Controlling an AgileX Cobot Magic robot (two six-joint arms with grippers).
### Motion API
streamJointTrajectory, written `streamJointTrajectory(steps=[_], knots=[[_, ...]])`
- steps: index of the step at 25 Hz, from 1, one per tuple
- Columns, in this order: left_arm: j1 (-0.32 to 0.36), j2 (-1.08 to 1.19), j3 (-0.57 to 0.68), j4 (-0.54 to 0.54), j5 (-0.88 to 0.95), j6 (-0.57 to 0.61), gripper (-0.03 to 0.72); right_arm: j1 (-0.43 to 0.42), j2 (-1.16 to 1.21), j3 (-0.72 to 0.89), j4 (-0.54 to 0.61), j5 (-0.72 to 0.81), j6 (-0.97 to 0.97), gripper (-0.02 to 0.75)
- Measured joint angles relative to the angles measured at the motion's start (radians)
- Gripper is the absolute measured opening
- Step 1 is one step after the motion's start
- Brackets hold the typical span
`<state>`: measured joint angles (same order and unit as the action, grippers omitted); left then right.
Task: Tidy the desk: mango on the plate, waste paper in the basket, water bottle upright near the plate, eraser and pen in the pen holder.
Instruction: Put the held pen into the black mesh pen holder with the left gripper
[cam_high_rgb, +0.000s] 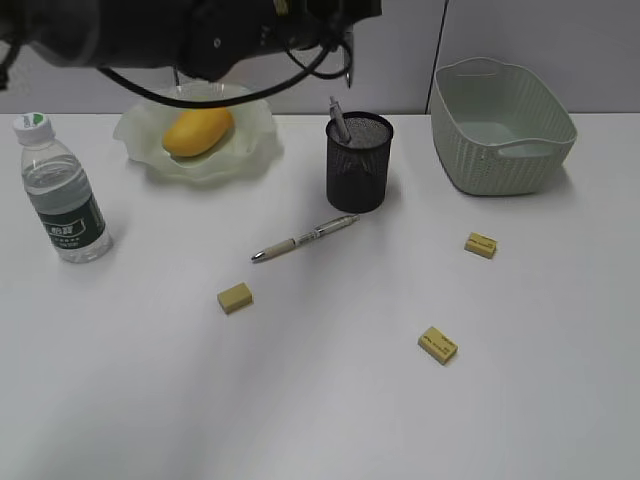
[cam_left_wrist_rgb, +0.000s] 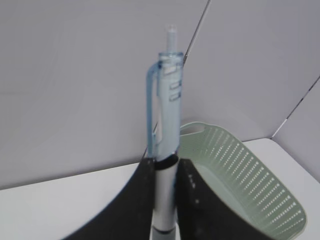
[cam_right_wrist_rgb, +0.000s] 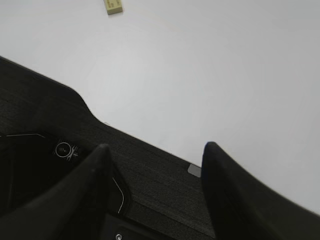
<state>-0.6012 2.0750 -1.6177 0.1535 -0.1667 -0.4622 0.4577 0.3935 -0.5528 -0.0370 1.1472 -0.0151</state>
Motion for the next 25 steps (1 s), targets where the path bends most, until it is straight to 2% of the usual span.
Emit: streamJointTrajectory(steps=[6, 11, 15, 17, 21, 23, 25], knots=[[-0.015, 0.089, 0.0, 0.09, -0.12, 0.0, 0.098, 0.0, 0.0, 0.0, 0.0, 0.0, 0.0, 0.457], [-0.015, 0.159, 0.0, 0.182, -0.134, 0.0, 0.098, 0.0, 0.0, 0.0, 0.0, 0.0, 0.0, 0.457], [-0.018, 0.187, 0.0, 0.196, -0.128, 0.0, 0.113, 0.0, 0.0, 0.0, 0.0, 0.0, 0.0, 0.457], [-0.018, 0.193, 0.0, 0.198, -0.127, 0.0, 0.162, 0.0, 0.0, 0.0, 0.0, 0.0, 0.0, 0.457], [-0.018, 0.194, 0.0, 0.199, -0.126, 0.0, 0.352, 0.0, 0.0, 0.0, 0.0, 0.0, 0.0, 0.457], [-0.018, 0.194, 0.0, 0.199, -0.126, 0.0, 0.403, 0.0, 0.0, 0.0, 0.0, 0.0, 0.0, 0.457], [-0.018, 0.19, 0.0, 0.199, -0.126, 0.0, 0.421, 0.0, 0.0, 0.0, 0.0, 0.0, 0.0, 0.457]])
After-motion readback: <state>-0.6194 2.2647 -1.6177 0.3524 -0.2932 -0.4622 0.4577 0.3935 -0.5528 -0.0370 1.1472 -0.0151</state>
